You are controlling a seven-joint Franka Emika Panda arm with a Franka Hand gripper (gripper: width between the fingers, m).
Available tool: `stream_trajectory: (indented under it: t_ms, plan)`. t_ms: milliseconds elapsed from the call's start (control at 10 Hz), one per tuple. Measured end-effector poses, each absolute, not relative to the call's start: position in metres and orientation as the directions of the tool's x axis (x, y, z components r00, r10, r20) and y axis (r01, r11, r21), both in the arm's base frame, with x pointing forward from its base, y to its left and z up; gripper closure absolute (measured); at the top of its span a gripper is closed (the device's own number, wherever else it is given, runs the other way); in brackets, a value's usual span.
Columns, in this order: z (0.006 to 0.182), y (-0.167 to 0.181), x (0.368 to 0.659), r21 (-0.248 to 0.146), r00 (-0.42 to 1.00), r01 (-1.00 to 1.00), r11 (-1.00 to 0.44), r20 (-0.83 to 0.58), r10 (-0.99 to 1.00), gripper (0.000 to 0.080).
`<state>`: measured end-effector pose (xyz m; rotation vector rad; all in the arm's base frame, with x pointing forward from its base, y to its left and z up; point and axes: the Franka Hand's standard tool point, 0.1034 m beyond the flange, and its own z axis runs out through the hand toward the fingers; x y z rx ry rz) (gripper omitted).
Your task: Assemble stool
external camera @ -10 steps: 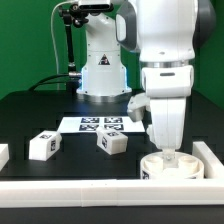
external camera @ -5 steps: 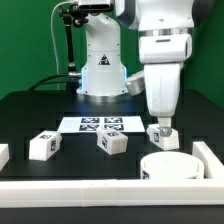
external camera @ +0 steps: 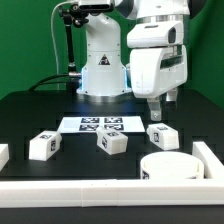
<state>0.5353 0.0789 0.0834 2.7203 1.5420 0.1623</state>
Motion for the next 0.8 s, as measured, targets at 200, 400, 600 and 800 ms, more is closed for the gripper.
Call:
stream_trajectory:
  t_ms: [200, 400, 600, 800]
  plan:
    - [0.083, 0.079, 0.535, 0.057, 0.533, 0.841, -0.539, 0.086, 0.841, 0.015]
    - [0.079, 0.078, 0.529, 0.036, 0.729, 0.675, -0.737, 0.12, 0.673, 0.015]
    - [0.074, 0.081, 0.519, -0.005, 0.864, 0.494, -0.869, 0.113, 0.49, 0.015]
    - [0.072, 0.083, 0.518, -0.032, 0.922, 0.378, -0.925, 0.111, 0.372, 0.015]
